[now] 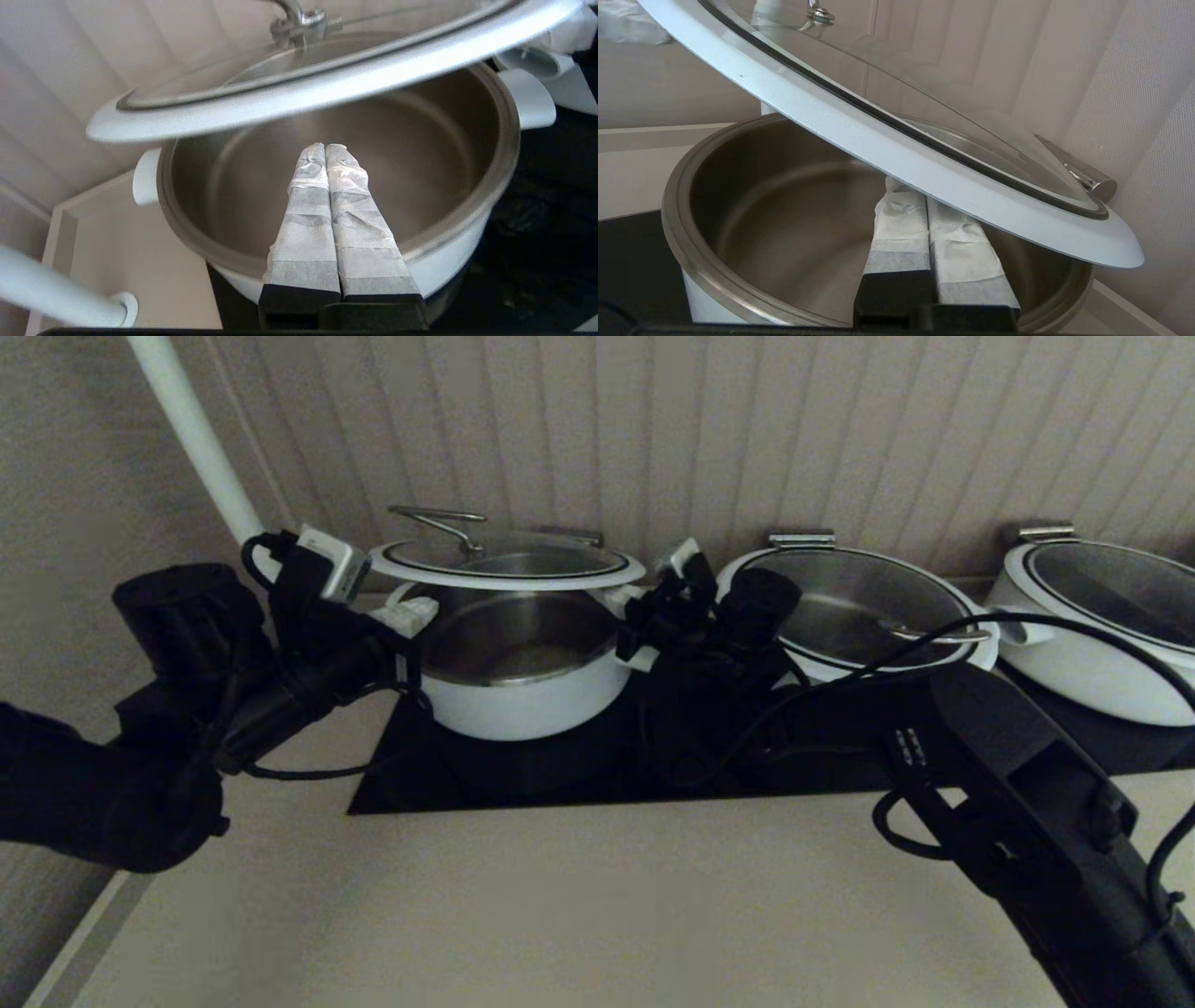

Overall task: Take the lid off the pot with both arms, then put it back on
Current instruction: Open the pot lid completely

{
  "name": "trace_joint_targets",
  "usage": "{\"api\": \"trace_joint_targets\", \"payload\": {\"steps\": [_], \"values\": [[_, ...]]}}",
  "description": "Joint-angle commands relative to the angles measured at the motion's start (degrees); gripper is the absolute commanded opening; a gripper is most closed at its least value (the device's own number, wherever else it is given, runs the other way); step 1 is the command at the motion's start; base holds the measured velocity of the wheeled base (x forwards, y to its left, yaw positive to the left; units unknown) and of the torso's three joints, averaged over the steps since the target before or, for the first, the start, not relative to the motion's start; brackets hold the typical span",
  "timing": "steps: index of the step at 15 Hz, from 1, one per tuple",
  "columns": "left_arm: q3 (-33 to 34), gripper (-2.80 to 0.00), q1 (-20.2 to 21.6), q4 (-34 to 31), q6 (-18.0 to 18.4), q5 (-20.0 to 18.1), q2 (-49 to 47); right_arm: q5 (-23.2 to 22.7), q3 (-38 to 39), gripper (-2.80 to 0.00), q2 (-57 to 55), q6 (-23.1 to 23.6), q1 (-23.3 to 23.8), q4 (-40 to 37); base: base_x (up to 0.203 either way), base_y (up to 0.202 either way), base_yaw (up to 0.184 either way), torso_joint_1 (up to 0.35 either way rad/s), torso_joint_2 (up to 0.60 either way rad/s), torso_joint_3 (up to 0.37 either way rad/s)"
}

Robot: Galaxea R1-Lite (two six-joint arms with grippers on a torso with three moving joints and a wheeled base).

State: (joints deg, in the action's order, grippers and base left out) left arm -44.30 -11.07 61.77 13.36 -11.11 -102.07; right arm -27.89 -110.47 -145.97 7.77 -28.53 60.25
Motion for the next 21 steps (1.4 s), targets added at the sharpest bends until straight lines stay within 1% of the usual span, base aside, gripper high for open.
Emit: {"api": "trace_joint_targets", "payload": {"steps": [1,6,11,17,21], "values": [[-1.6,-2.80,0.0,0.4,0.1,-0.1,-1.5,-0.2,0.1,-2.80,-0.1,0.1,-0.4,0.3,0.000,0.000,0.000,0.000,0.00,0.000],[-3.7,-2.80,0.0,0.4,0.2,0.0,-3.9,-0.2,0.1,-2.80,0.0,0.1,-0.5,0.4,0.000,0.000,0.000,0.000,0.00,0.000],[-3.8,-2.80,0.0,0.4,0.2,0.0,-4.0,-0.2,1.5,-2.80,0.2,0.1,-0.5,1.5,0.000,0.000,0.000,0.000,0.00,0.000],[-3.9,-2.80,0.0,0.4,0.2,0.0,-4.0,-0.2,11.6,-2.80,3.9,0.1,-0.4,5.4,0.000,0.000,0.000,0.000,0.00,0.000],[-4.3,-2.80,0.0,0.4,0.2,0.0,-3.8,-0.2,23.4,-2.80,8.0,0.5,-0.4,10.0,0.000,0.000,0.000,0.000,0.00,0.000]]}}
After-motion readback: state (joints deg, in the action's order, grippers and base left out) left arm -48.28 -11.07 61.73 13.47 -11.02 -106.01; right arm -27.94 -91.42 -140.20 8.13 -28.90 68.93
